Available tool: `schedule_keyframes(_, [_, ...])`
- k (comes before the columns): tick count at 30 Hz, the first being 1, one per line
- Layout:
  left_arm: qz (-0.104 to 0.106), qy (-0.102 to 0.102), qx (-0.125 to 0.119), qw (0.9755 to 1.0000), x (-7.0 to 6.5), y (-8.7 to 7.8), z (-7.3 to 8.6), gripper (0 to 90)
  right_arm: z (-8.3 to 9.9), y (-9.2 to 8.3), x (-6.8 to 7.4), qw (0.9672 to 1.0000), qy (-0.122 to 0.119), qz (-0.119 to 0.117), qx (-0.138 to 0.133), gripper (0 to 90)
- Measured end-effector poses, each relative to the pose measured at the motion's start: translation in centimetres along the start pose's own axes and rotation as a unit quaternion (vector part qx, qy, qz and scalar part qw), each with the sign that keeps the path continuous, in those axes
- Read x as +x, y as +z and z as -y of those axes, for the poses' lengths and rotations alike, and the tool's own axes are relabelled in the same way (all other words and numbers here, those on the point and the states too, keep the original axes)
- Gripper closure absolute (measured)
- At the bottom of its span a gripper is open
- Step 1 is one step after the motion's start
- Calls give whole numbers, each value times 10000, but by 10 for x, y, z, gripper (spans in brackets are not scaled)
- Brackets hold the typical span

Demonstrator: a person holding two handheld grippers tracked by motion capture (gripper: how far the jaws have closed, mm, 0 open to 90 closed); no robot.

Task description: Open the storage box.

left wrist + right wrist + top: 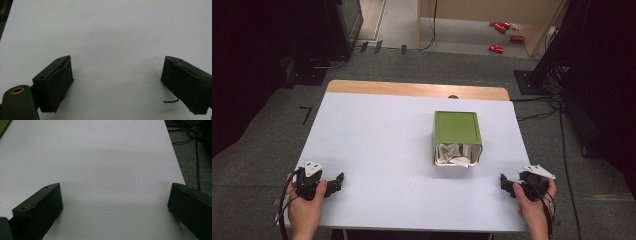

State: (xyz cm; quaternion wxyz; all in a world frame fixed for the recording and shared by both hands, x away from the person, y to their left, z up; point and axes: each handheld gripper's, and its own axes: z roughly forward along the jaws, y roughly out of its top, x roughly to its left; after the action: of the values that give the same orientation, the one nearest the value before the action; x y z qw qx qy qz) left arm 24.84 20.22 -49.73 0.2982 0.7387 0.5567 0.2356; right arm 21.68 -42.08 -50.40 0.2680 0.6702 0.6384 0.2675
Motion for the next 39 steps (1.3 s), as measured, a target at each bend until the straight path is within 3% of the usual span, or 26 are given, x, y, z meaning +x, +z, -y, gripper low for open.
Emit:
schedule_keyframes(8, [10,-15,-1,10000,0,0,0,108,0,-1,1,10000,18,20,-9,6])
schedule_keyframes(12, [39,-46,-6,10000,1,0,0,108,-1,-4,3,9999,46,62,-116,125])
schedule_keyframes(21, [6,1,-4,10000,0,0,0,107,-6,-11,11,9995,168,-105,-226,124])
schedule_keyframes(26, [6,3,-6,10000,0,0,0,107,-12,-17,22,9991,108,-210,-351,124])
schedule_keyframes(32, [4,5,-7,10000,0,0,0,107,-16,-19,25,9991,95,-212,-366,125])
schedule_keyframes(39, [6,0,-7,10000,0,0,0,107,-23,-27,37,9982,18,-402,-438,126])
